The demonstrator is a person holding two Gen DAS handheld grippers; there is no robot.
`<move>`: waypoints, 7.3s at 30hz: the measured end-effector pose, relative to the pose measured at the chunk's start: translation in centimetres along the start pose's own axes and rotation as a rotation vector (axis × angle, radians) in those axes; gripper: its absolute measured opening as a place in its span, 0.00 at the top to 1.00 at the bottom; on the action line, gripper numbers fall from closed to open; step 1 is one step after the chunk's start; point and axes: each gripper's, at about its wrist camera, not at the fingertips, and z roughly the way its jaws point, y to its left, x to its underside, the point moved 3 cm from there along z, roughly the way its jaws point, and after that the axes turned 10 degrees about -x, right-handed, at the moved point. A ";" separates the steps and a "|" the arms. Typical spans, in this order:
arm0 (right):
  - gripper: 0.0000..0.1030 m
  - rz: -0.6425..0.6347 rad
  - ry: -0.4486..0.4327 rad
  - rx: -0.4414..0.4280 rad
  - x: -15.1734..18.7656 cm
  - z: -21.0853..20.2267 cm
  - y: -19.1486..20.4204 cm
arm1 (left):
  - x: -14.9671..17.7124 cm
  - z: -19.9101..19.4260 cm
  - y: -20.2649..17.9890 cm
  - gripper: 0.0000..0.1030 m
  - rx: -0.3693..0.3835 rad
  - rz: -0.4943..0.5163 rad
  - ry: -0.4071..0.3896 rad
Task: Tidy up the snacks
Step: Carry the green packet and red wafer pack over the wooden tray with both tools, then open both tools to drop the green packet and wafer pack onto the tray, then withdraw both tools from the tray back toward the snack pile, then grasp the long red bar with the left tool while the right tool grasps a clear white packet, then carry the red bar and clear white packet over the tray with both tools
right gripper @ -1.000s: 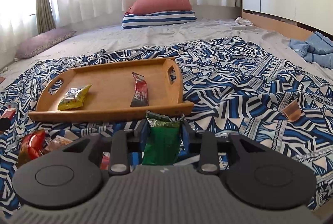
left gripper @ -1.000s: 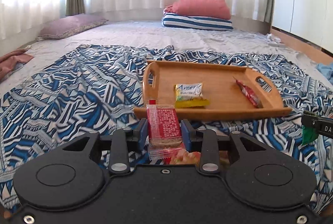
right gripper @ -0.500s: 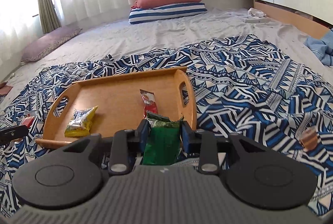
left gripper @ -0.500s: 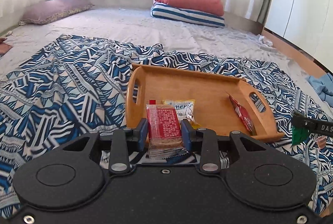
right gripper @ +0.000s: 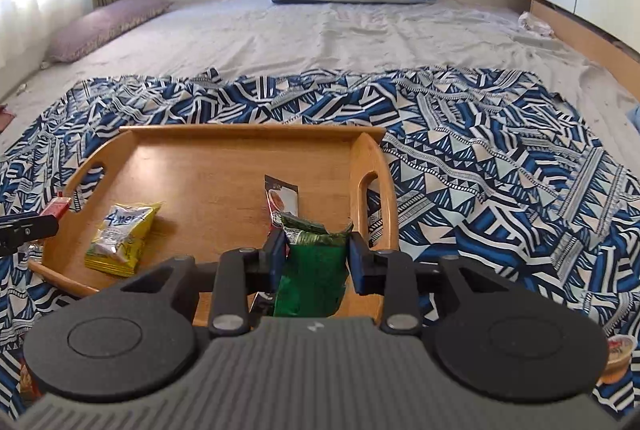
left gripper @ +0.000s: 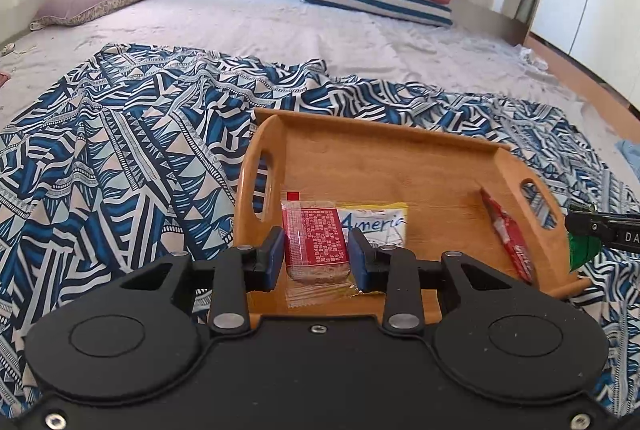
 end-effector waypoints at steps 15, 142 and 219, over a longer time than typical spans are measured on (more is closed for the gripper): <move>0.65 -0.010 0.070 0.006 -0.7 5.0 -1.2 | 0.3 3.6 -1.2 0.68 -0.023 0.030 0.027; 0.07 -0.135 -0.176 0.047 20.8 -9.3 7.6 | 20.8 -13.9 -3.3 0.53 -0.002 0.052 -0.095; 0.63 -0.130 -0.201 0.073 20.0 -9.8 9.7 | 20.3 -16.1 -1.7 0.78 0.004 0.086 -0.124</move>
